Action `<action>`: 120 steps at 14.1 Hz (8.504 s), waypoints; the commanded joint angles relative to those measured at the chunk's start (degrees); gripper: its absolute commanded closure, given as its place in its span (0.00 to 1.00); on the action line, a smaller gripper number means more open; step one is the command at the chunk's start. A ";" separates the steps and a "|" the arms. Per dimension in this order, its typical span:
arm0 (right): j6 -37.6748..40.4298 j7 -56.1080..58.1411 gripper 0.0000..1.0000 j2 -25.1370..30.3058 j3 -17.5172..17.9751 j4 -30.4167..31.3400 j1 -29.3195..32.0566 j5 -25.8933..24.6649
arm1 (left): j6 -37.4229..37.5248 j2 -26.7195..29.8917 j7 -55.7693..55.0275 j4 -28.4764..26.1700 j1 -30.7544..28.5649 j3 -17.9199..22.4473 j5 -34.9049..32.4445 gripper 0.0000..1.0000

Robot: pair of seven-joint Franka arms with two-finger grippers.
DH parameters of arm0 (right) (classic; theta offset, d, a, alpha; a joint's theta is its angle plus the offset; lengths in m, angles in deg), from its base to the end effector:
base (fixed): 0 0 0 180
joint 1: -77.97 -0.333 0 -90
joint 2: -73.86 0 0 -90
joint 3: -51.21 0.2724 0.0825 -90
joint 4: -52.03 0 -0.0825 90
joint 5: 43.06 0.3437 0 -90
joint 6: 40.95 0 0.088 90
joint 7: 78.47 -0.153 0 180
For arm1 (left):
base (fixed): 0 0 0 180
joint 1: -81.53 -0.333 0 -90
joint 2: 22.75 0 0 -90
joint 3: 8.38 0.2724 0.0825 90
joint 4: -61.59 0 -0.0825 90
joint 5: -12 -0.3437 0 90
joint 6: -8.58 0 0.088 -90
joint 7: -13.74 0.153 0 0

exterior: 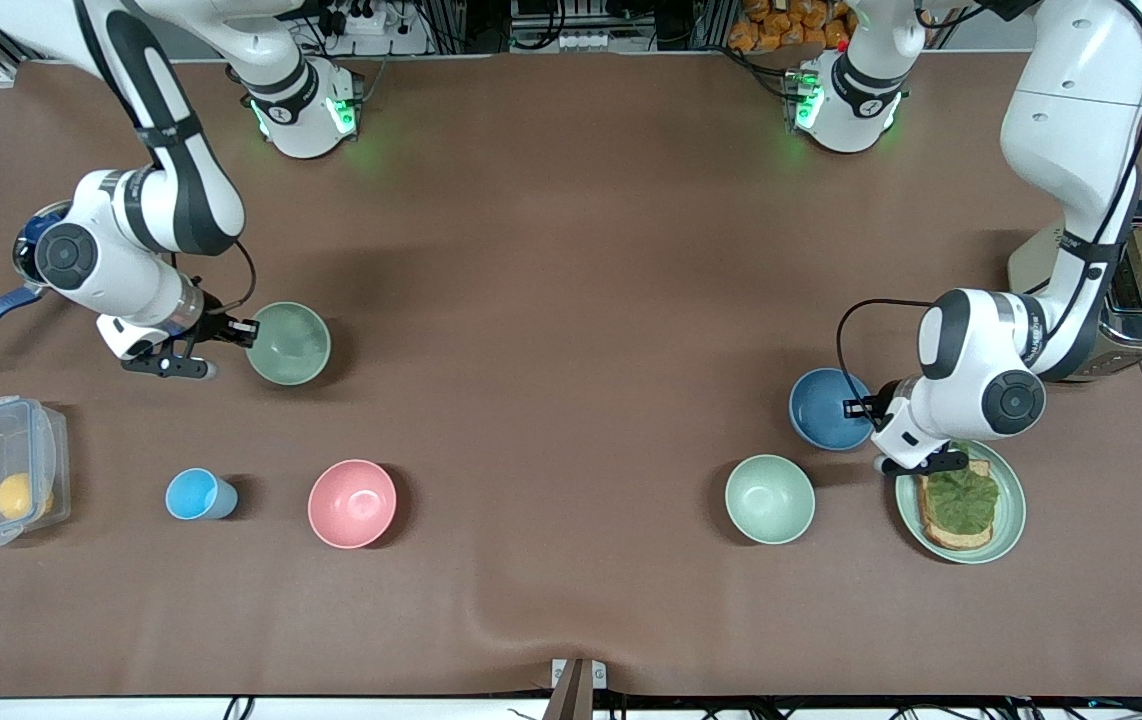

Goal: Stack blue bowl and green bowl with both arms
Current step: 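Slide the green bowl toward the table middle with the right gripper, then release the green bowl with the right gripper while the left gripper lifts the blue bowl, then carry the blue bowl over the green bowl with the left gripper, then lower the blue bowl into the green bowl with the left gripper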

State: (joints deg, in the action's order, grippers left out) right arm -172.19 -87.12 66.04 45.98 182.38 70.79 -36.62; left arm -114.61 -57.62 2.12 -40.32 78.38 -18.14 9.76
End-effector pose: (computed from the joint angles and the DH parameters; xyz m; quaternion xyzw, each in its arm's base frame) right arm 0.4782 0.0218 0.2285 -0.9928 0.0976 0.0627 0.0281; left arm 0.5665 -0.0631 0.1504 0.9921 0.0403 -0.1177 0.0165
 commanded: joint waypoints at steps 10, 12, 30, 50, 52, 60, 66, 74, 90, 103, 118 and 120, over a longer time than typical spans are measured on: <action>-5.60 -43.44 1.00 -1.40 -0.22 -8.36 -26.55 7.36 | 0.67 9.37 -1.12 1.10 -3.52 -0.96 6.96 1.00; -8.15 -49.76 1.00 -2.36 -0.31 -8.54 -31.64 6.92 | 0.76 10.43 -1.39 1.10 -3.44 -1.04 9.35 1.00; -12.03 -98.14 1.00 -18.01 -0.48 -17.24 -53.82 -18.66 | 4.54 12.54 -7.10 1.89 -3.00 -4.30 12.43 1.00; -9.83 -88.59 0.00 -18.10 0.49 -21.99 -43.10 -0.68 | 5.33 11.84 -13.52 1.80 -1.77 -7.99 12.35 1.00; -8.79 -83.65 0.00 -18.19 0.57 -21.99 -40.38 5.22 | 5.33 11.58 -14.48 1.63 -0.89 -7.99 12.35 1.00; -9.48 -78.57 0.00 -21.35 0.48 -20.67 -37.73 28.14 | 6.47 10.44 -25.89 1.18 8.32 -8.16 12.35 1.00; -11.41 -64.65 0.00 -22.58 0.40 -16.89 -38.35 42.51 | 5.60 8.94 -30.48 1.27 14.83 -8.25 14.27 1.00; -15.98 -64.04 0.00 -24.60 0.48 -17.06 -40.01 49.63 | 0.76 5.69 -37.42 1.10 23.10 -8.16 16.92 1.00; -16.16 -64.12 0.00 -25.40 0.48 -17.42 -40.19 51.57 | 5.24 6.39 -40.94 -0.22 25.83 -8.25 16.92 1.00; -15.46 -64.39 0.00 -25.05 0.48 -17.42 -40.28 51.57 | -8.36 15.09 -33.12 -16.12 24.77 -9.83 19.28 1.00; -15.37 -64.56 0.00 -24.96 0.48 -17.42 -40.19 51.57 | -13.65 10.44 -31.80 -15.17 25.91 -10.71 19.82 1.00; -15.37 -64.56 0.00 -24.96 0.48 -17.50 -40.19 51.57 | -13.65 10.43 -31.89 -14.81 26.00 -10.71 19.73 0.34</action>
State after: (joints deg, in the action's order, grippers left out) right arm -187.74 -152.20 40.63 46.53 164.95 30.89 13.23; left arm -127.77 -46.76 -31.32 -56.03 104.14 -28.72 27.69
